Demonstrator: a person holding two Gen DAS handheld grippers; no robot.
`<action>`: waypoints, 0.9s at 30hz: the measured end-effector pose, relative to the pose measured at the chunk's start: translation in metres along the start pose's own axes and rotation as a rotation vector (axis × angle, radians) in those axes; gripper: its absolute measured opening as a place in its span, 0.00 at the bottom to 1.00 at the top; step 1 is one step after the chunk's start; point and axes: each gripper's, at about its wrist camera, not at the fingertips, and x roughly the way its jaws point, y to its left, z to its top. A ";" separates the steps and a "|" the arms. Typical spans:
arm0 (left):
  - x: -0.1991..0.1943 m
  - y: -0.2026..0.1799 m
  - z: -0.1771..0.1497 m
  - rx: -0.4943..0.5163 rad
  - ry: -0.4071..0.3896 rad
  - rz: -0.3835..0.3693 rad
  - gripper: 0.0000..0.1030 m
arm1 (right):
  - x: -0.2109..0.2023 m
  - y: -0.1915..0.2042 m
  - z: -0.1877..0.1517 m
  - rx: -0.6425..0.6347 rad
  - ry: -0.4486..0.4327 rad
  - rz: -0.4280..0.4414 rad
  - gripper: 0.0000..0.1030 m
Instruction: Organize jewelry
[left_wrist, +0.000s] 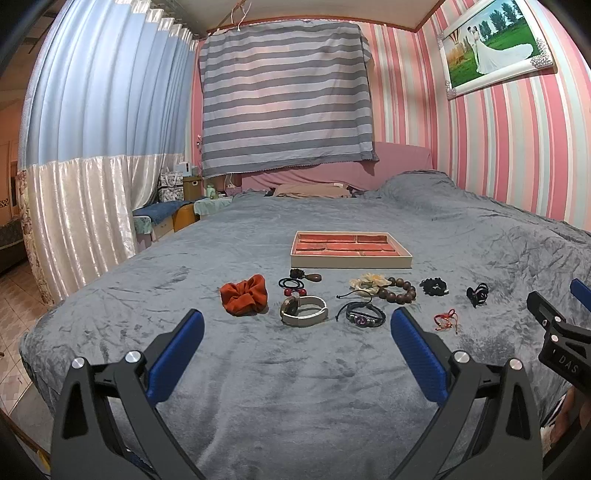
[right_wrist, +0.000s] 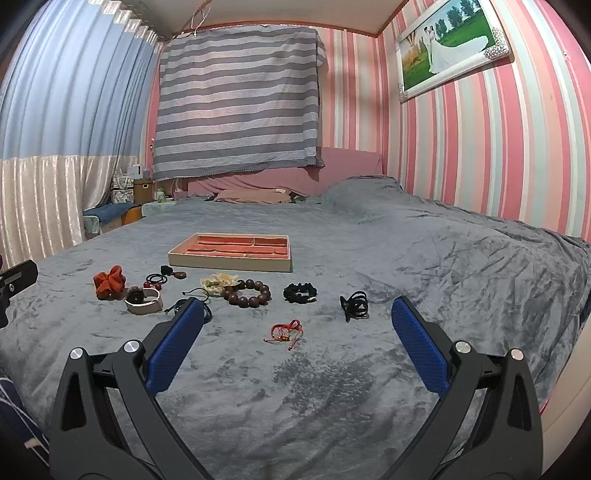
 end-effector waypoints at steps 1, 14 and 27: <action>0.000 0.000 -0.001 0.000 -0.001 0.000 0.96 | 0.001 0.000 -0.001 0.000 0.001 -0.001 0.96; 0.008 0.004 -0.004 0.000 0.010 -0.004 0.96 | 0.012 0.003 -0.004 -0.001 0.022 -0.010 0.96; 0.044 0.005 -0.004 0.039 0.060 -0.003 0.96 | 0.035 0.009 -0.003 -0.013 0.039 -0.004 0.96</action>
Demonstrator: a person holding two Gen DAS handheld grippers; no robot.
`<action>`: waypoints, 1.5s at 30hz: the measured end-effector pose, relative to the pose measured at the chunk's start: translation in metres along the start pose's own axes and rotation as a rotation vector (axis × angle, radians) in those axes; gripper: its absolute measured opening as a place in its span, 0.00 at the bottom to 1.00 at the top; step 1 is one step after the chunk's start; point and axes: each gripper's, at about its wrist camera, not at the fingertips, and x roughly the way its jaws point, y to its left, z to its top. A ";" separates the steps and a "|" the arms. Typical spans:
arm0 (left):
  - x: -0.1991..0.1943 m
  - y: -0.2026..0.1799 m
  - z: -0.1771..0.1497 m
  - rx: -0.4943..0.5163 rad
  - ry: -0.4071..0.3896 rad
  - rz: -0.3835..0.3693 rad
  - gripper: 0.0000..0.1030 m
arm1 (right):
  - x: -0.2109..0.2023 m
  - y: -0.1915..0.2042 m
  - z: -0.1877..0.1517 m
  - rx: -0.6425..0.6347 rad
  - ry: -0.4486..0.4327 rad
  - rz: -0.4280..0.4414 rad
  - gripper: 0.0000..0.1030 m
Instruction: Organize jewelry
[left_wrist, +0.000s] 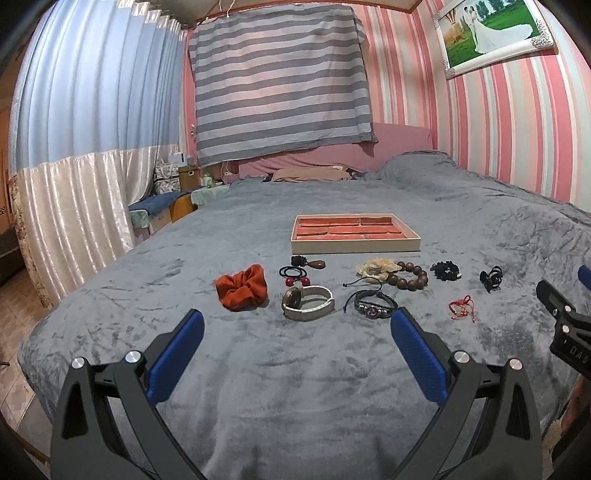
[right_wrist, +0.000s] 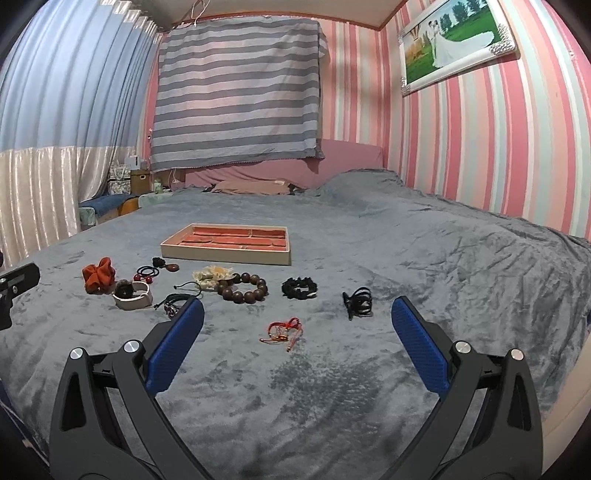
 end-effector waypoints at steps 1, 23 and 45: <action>0.002 0.001 0.002 -0.002 -0.001 -0.004 0.96 | 0.004 0.001 0.001 0.002 0.010 -0.006 0.96; 0.072 0.018 0.041 -0.030 0.045 -0.036 0.96 | 0.077 0.002 0.029 0.002 0.099 -0.028 0.96; 0.210 0.009 0.063 -0.014 0.246 -0.099 0.95 | 0.221 -0.015 0.034 0.025 0.293 0.007 0.94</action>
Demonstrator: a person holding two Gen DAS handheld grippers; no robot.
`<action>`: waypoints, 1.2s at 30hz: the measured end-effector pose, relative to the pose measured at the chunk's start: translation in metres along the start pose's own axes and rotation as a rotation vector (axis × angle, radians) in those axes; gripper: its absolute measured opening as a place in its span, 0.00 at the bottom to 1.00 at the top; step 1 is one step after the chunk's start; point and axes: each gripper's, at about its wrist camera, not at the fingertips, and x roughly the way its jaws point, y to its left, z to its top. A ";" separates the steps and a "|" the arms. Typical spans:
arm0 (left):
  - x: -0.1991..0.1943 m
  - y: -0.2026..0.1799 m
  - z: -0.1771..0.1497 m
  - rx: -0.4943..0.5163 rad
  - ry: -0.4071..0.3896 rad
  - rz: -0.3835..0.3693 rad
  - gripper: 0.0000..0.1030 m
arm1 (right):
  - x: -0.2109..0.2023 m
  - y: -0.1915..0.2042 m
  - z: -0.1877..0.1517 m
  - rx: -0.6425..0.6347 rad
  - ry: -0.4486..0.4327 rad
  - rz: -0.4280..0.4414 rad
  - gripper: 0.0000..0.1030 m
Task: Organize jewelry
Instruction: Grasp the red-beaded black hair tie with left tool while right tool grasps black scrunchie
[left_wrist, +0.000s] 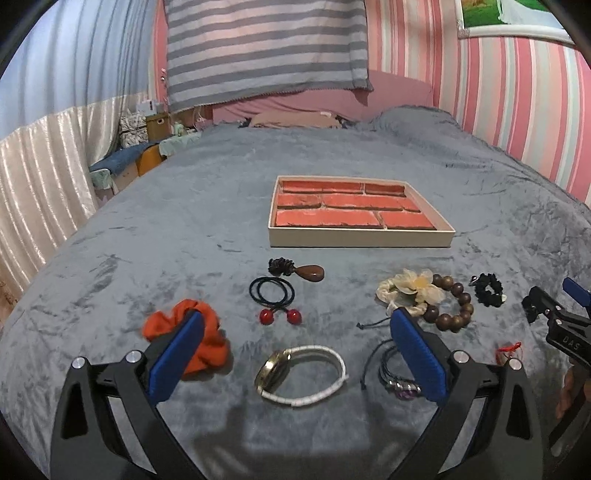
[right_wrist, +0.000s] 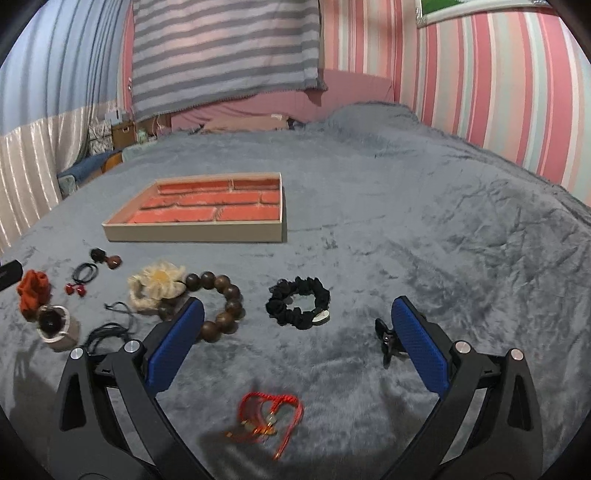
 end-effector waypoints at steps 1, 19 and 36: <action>0.006 0.000 0.002 0.004 0.005 -0.001 0.95 | 0.005 0.000 0.001 -0.002 0.008 -0.001 0.92; 0.103 0.011 0.015 0.024 0.170 -0.038 0.78 | 0.093 -0.001 0.004 -0.031 0.174 0.014 0.56; 0.156 0.023 0.011 0.042 0.349 -0.073 0.51 | 0.119 -0.002 0.002 -0.025 0.239 0.030 0.44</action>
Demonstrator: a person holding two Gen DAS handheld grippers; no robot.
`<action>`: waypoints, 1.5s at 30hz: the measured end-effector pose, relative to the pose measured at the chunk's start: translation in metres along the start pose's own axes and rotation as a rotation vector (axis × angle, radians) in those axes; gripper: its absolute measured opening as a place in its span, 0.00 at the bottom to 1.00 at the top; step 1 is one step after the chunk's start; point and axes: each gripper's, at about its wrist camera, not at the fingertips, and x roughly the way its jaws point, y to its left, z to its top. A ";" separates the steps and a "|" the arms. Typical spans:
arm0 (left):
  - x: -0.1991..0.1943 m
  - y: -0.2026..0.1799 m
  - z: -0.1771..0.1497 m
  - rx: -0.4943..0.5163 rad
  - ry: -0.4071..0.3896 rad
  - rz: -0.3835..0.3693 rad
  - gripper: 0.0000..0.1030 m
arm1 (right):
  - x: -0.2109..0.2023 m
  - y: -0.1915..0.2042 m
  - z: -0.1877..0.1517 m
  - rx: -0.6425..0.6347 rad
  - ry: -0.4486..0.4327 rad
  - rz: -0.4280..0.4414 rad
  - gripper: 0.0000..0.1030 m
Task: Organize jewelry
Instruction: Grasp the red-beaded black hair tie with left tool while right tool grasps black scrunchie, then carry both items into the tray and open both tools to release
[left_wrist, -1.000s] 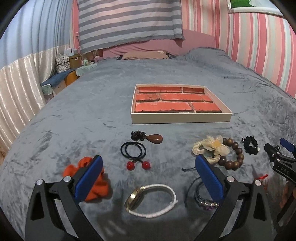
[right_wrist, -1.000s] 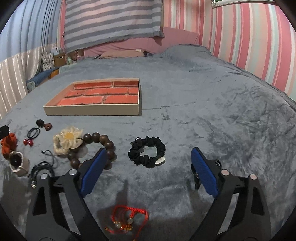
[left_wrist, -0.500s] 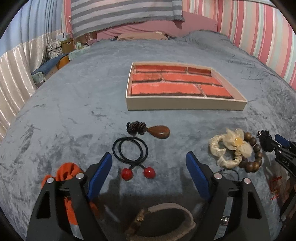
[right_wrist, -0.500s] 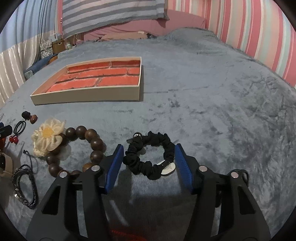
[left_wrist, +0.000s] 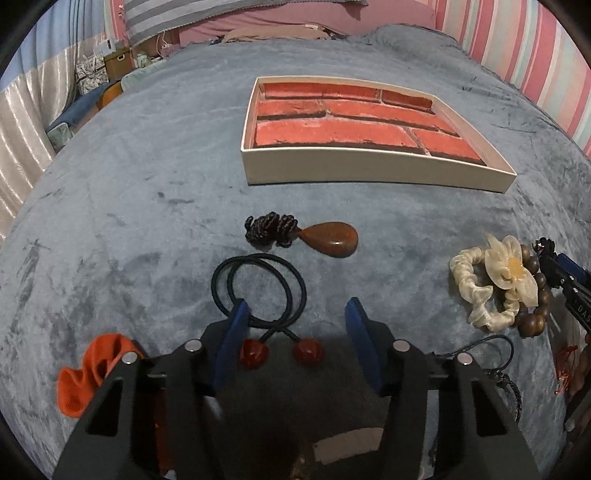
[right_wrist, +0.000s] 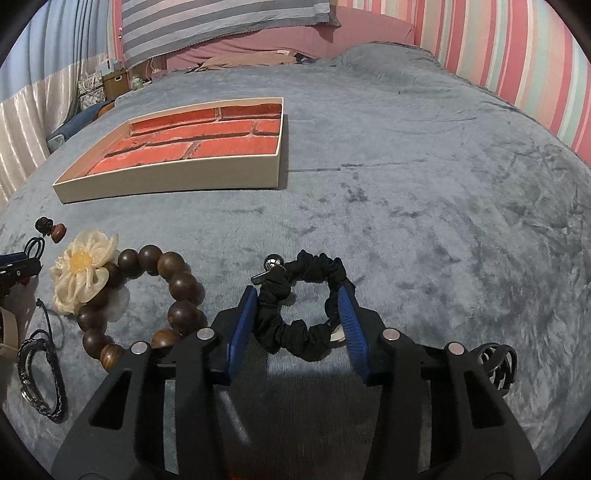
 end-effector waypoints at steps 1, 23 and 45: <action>0.001 0.001 0.001 -0.001 0.000 -0.002 0.45 | 0.001 -0.001 0.001 0.001 0.001 0.001 0.42; 0.003 0.015 0.002 -0.036 -0.028 -0.050 0.03 | 0.013 0.003 0.005 -0.003 0.028 0.105 0.11; -0.063 0.013 0.032 -0.073 -0.208 -0.091 0.03 | -0.025 0.004 0.043 0.001 -0.099 0.128 0.10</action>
